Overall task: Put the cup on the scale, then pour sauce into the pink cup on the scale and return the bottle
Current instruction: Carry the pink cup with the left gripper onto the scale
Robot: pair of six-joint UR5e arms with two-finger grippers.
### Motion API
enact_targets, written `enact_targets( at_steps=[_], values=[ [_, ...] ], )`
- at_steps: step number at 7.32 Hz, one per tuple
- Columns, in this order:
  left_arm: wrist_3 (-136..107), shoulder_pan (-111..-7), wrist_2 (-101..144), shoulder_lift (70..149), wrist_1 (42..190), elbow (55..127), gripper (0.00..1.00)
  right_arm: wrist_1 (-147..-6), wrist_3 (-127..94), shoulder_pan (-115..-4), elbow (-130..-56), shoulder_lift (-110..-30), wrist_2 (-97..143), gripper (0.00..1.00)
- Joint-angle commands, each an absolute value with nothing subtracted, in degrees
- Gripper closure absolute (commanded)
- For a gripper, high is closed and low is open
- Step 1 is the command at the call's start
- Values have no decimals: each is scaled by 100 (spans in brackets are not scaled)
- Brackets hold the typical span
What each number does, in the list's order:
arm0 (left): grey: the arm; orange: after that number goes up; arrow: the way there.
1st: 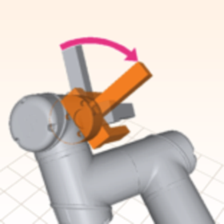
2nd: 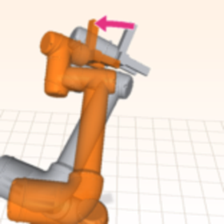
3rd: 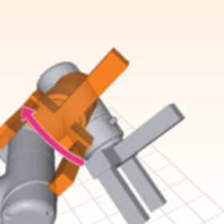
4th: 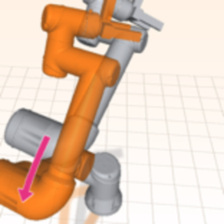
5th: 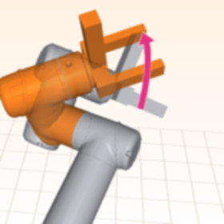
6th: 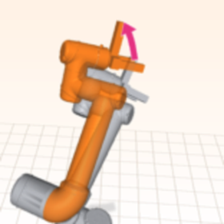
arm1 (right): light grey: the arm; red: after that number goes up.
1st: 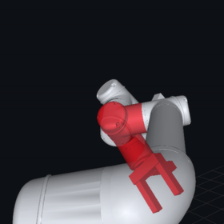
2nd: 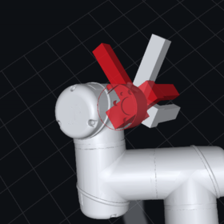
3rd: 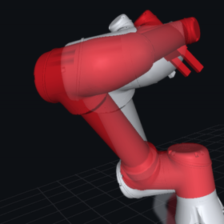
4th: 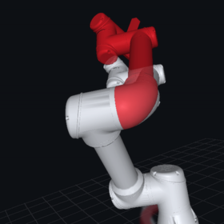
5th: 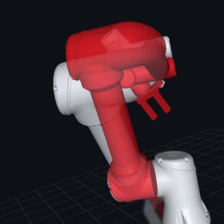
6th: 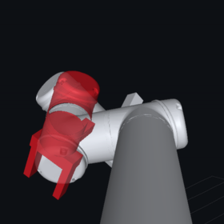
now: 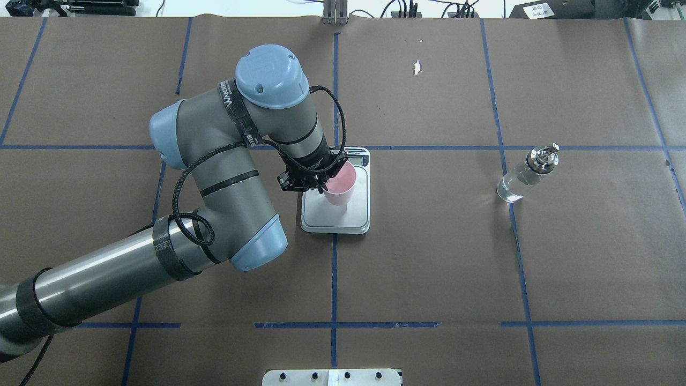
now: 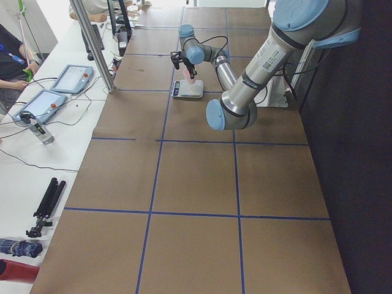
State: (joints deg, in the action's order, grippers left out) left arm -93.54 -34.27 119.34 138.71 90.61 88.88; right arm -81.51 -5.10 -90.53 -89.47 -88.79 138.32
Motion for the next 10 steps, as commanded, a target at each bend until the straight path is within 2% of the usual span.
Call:
enact_targets(
  at_steps=[1, 3, 4, 5, 6, 8, 10],
  values=[
    [-9343, -3419, 11927, 13852, 9105, 8842, 100, -8148, -510, -9053, -8939, -8877, 13834, 0],
    [-9343, -3428, 11927, 13808, 9202, 8798, 98, -8147, -510, -9053, -8947, -8877, 13834, 0],
    [-9343, -3436, 11927, 13808, 9254, 8798, 61, -8147, -510, -9053, -8947, -8877, 13834, 0],
    [-9308, -3428, 11918, 13782, 9264, 8798, 18, -8156, -510, -9053, -8947, -8877, 13834, 0],
    [-9308, -3428, 11918, 13773, 9264, 8815, 0, -8148, -501, -9053, -8939, -8877, 13825, 0],
    [-9186, -3506, 11901, 13772, 9246, 8964, 0, -8165, -510, -9053, -8965, -8877, 13930, 0],
    [-8782, -3691, 11918, 13632, 8714, 9778, 0, -8191, -928, -9053, -9139, -8894, 14298, 0]
  ],
)
